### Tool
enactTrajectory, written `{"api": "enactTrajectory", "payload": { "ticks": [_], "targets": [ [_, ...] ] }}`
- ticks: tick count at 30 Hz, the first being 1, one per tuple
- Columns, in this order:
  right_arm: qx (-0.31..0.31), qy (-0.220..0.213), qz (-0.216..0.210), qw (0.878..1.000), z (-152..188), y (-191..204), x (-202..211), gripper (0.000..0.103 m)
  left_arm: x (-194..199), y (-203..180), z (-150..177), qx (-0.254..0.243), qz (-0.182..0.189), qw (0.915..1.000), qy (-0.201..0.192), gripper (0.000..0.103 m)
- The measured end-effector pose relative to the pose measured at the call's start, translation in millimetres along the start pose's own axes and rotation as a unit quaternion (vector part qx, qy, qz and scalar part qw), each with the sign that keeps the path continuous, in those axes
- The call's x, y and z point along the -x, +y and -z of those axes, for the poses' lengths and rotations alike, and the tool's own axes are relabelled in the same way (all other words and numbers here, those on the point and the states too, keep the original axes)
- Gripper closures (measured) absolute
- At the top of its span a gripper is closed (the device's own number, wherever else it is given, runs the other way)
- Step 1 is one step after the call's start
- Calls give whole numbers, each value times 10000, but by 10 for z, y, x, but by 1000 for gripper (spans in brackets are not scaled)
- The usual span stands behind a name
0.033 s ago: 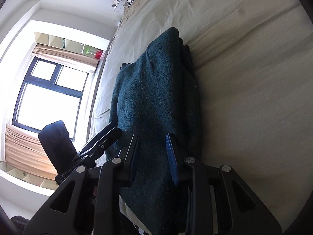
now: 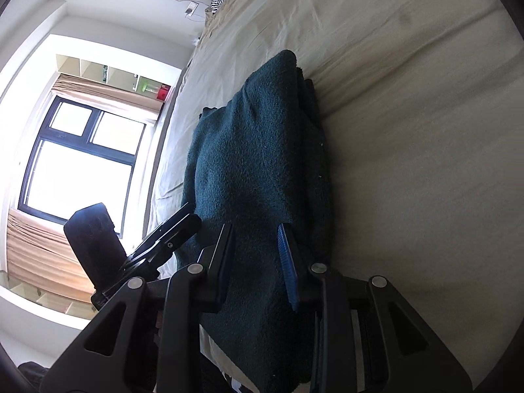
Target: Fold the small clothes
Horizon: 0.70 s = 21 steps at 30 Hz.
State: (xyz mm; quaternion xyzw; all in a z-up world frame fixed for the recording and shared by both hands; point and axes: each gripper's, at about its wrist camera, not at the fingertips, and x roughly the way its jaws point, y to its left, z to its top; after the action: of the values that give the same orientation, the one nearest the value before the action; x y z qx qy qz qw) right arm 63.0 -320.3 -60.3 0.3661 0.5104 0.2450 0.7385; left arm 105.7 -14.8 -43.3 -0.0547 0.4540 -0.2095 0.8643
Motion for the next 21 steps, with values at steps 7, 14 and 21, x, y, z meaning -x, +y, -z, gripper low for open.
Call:
{"api": "enactTrajectory", "payload": {
  "ticks": [7,14,21],
  "targets": [
    [254,88,-376,9989,253,272,243,73,297,-53,315,99,239,9996,85,45],
    [112,144,-343,9992,515,8,0,59,102,-88,580,-23,70,9998,193,45],
    [271,38,-132,9995,727,44,197,59,220,-123,683,34,22,9999,102,42]
  ]
}}
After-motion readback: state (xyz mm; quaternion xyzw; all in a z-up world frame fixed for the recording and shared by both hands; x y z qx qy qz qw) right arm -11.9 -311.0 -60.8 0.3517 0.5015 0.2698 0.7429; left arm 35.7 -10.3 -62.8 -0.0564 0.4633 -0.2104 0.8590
